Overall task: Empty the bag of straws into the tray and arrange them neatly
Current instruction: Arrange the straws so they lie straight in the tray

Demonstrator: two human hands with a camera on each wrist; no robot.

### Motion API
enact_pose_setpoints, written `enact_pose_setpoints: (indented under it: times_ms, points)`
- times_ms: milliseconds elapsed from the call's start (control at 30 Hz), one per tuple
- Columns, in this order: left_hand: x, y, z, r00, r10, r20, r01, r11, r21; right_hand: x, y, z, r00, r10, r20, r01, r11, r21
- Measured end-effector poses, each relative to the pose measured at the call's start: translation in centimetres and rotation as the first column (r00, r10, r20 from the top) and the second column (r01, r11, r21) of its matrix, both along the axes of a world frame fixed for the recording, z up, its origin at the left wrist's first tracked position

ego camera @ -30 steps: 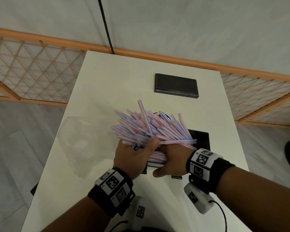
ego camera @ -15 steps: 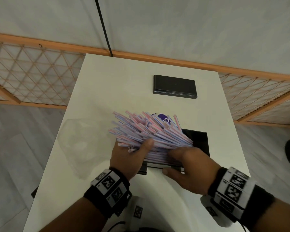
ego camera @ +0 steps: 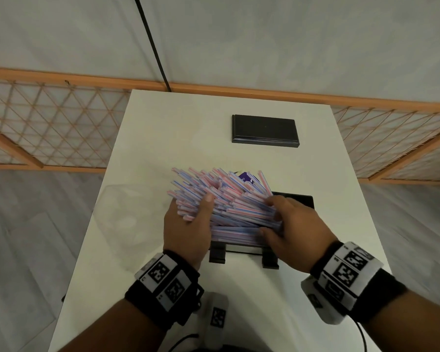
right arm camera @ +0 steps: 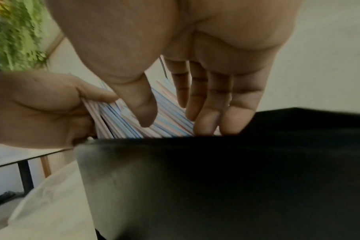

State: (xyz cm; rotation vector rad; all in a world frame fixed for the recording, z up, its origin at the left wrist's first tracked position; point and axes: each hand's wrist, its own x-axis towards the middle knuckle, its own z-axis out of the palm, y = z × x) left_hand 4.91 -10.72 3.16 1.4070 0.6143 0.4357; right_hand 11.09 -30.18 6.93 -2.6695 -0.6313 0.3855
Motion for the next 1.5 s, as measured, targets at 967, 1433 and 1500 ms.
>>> enact_pose_setpoints:
  times_ms: [967, 1433, 1500]
  points:
    - [1.5, 0.7, 2.4, 0.999, 0.047, -0.002, -0.047, 0.995, -0.089, -1.7, 0.8, -1.9, 0.998, -0.017, -0.057, 0.02, 0.999, 0.048]
    - [1.2, 0.7, 4.5, 0.987, -0.007, 0.158, -0.028, 0.975, 0.218, -2.1, 1.5, -0.7, 1.0, -0.016, -0.009, 0.017, 0.993, 0.114]
    - [1.1, 0.6, 4.6, 0.981, -0.042, 0.189, -0.013, 0.96, 0.28, -2.1, 1.6, -0.2, 1.0, -0.01, -0.001, 0.01, 0.992, 0.124]
